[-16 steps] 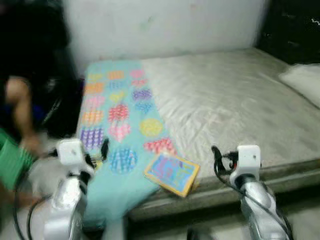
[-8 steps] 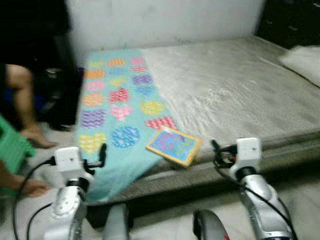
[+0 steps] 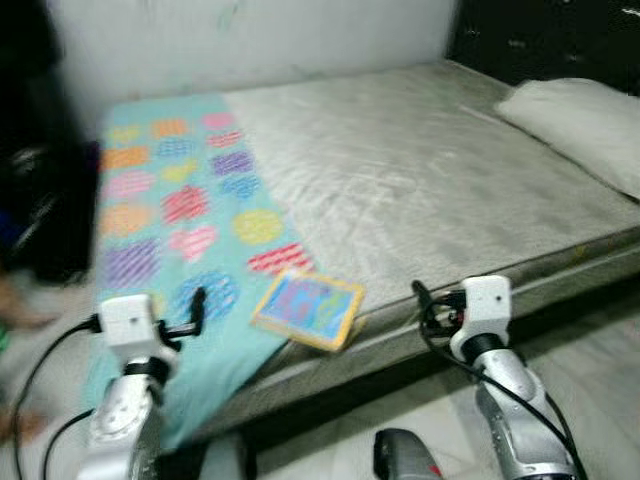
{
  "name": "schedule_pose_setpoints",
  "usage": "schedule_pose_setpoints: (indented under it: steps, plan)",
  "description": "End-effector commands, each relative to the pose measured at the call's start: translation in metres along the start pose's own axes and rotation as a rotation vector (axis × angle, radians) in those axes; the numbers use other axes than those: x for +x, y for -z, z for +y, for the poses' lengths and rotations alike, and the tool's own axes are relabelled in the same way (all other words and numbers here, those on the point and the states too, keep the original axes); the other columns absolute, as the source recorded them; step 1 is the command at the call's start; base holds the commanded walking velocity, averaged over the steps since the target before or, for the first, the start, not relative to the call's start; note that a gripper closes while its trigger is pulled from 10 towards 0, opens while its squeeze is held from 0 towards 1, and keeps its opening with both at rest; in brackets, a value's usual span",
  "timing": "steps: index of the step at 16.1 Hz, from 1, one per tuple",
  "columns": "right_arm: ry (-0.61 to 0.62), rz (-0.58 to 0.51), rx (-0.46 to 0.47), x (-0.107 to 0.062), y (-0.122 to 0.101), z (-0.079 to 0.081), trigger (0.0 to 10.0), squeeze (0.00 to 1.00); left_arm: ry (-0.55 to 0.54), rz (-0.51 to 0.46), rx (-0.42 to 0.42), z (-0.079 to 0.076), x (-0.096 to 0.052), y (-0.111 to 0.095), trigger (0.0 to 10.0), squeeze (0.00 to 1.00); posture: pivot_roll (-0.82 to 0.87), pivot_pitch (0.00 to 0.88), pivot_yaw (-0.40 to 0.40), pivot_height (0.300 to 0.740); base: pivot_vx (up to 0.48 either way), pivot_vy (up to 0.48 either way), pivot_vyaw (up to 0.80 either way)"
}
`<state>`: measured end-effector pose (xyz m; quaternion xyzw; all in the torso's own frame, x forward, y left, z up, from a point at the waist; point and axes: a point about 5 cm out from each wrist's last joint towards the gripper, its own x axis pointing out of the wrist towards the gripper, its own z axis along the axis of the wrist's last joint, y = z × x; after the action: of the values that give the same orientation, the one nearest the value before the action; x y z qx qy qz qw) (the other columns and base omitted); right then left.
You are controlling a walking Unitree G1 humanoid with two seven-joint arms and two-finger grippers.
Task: Clean up the room
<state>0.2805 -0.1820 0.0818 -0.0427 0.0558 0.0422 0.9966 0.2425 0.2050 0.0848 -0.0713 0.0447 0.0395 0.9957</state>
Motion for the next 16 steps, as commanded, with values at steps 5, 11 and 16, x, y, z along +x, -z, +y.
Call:
schedule_pose_setpoints:
  steps: [5,11,16]
  plan:
    - [0.026,0.005,-0.008,-0.004,0.000,-0.008,10.0,0.00,0.041,-0.005,-0.013,-0.015,0.002,-0.004,10.0,0.00,-0.14,0.000,0.023,0.601,0.480,0.000,0.00]
    - [0.022,0.011,-0.018,-0.006,0.001,-0.008,10.0,0.00,0.004,0.063,-0.041,-0.018,0.003,0.005,10.0,0.00,-0.14,0.000,0.018,0.601,0.126,0.000,0.00]
    - [0.013,0.009,-0.026,-0.007,0.000,-0.008,10.0,0.00,0.001,0.101,-0.056,-0.020,0.003,0.009,10.0,0.00,-0.14,0.000,0.012,0.601,0.000,0.000,0.00]
